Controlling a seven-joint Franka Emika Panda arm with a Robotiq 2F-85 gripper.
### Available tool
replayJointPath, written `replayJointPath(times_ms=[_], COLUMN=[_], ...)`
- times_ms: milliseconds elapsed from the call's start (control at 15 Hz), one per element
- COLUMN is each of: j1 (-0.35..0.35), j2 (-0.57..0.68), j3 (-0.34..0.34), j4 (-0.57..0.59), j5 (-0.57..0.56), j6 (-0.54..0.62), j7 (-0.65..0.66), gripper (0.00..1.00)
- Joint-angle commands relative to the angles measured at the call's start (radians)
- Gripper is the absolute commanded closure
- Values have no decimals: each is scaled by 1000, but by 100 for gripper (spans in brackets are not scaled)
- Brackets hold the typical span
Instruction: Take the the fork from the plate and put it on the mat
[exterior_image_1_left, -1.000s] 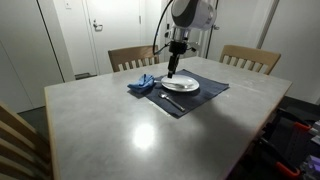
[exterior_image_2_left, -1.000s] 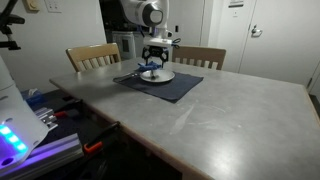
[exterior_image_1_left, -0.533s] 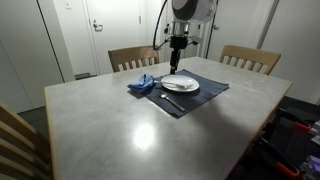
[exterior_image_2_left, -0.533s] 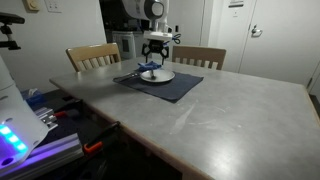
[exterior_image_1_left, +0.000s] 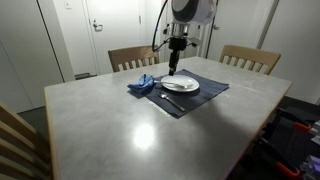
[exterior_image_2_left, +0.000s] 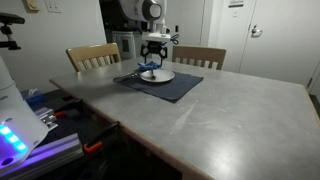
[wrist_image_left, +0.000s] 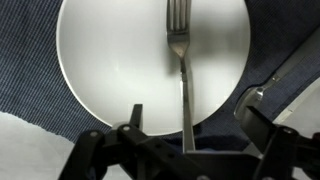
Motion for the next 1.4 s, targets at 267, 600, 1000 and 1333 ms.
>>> replayJointPath(times_ms=[267,600,1000,1333], j1=[25,24,31,26], j2=[20,50,88,79], j3=[-2,6,-6,-25], j4=[-8,-16,-14,-40], j5=[-116,-117,-150,-174], j6=[61,97,109,124], j7=[-17,-19,-6,10], gripper=[0,0,6,41])
